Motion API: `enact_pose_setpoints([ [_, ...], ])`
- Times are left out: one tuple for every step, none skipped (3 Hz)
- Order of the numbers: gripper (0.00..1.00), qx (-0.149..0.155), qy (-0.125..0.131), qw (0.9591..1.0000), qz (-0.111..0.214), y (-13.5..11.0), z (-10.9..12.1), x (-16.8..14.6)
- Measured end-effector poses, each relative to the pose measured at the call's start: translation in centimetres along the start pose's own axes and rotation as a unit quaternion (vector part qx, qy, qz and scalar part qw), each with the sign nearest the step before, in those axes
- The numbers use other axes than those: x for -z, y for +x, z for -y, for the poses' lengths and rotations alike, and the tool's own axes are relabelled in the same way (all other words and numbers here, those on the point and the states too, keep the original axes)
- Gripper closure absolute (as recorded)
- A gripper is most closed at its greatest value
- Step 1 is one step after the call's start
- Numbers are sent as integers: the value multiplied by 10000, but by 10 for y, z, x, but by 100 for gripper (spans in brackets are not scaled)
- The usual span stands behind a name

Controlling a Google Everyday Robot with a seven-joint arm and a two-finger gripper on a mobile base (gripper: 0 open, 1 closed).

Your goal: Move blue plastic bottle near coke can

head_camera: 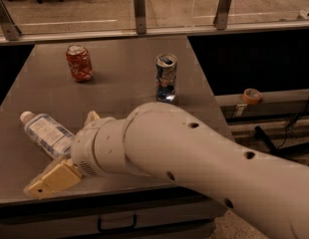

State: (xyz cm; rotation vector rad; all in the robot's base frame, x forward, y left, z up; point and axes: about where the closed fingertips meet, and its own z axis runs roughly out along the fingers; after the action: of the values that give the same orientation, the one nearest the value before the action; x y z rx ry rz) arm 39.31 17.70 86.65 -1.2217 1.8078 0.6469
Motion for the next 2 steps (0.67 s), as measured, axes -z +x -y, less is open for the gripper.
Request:
enact_pose_setpoints([
  [17,26,53,10000,-21,5,5,-13],
  [41,86,2,10000,-26,6,5,-25],
])
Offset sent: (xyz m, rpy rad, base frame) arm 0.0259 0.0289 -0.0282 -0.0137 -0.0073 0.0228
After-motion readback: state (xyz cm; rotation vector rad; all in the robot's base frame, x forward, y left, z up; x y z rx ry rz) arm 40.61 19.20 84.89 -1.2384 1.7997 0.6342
